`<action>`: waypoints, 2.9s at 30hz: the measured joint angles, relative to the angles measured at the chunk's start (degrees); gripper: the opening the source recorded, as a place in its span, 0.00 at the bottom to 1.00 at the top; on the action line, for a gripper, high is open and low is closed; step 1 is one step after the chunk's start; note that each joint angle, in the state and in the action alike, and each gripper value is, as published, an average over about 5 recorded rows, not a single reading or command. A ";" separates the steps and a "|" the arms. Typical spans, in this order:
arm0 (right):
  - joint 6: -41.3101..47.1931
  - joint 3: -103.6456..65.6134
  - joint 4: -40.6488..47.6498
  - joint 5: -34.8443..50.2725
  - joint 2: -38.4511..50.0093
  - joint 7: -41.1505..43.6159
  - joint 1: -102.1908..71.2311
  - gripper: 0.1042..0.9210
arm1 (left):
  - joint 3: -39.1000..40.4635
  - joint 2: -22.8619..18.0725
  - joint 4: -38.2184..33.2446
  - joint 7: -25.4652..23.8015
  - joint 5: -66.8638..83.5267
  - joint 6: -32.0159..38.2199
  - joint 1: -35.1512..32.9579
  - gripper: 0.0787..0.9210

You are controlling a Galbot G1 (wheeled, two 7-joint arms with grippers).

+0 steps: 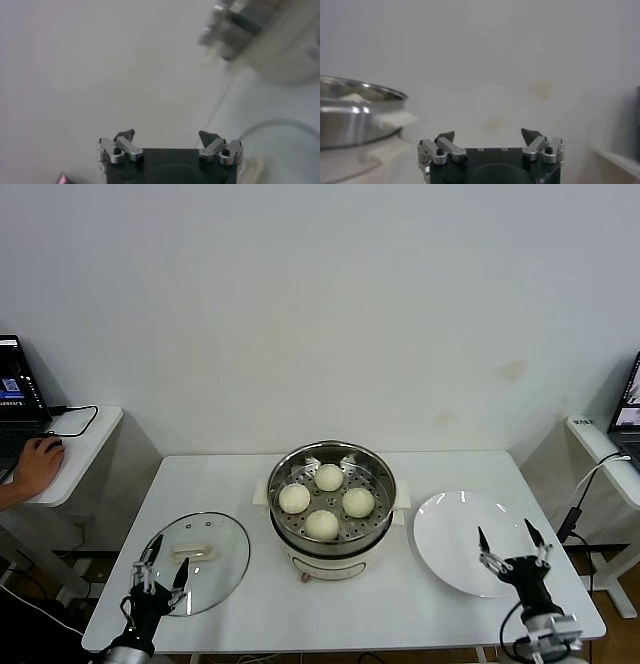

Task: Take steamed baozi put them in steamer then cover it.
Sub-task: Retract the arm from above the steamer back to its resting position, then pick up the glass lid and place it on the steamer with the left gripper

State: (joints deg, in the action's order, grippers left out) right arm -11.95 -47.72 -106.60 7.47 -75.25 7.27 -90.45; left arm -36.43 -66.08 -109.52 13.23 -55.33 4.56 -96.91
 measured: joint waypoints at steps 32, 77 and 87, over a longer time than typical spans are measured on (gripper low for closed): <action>-3.31 -4.07 1.69 -5.18 -7.06 -2.84 -6.20 0.88 | 4.24 3.97 21.38 -1.05 -16.79 1.61 17.33 0.88; -3.22 -3.97 0.38 -7.53 -8.37 -2.62 -7.51 0.88 | 6.52 2.23 30.40 3.85 -8.20 5.93 24.50 0.09; -3.88 -2.83 -0.64 -8.92 -8.92 -2.58 -8.39 0.88 | 4.79 5.15 21.88 1.73 -4.49 1.37 20.92 0.08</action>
State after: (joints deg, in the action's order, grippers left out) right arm -15.83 -50.55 -107.24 -1.45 -84.17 4.69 -98.84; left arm -31.65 -60.94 -87.64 14.96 -59.81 5.92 -76.00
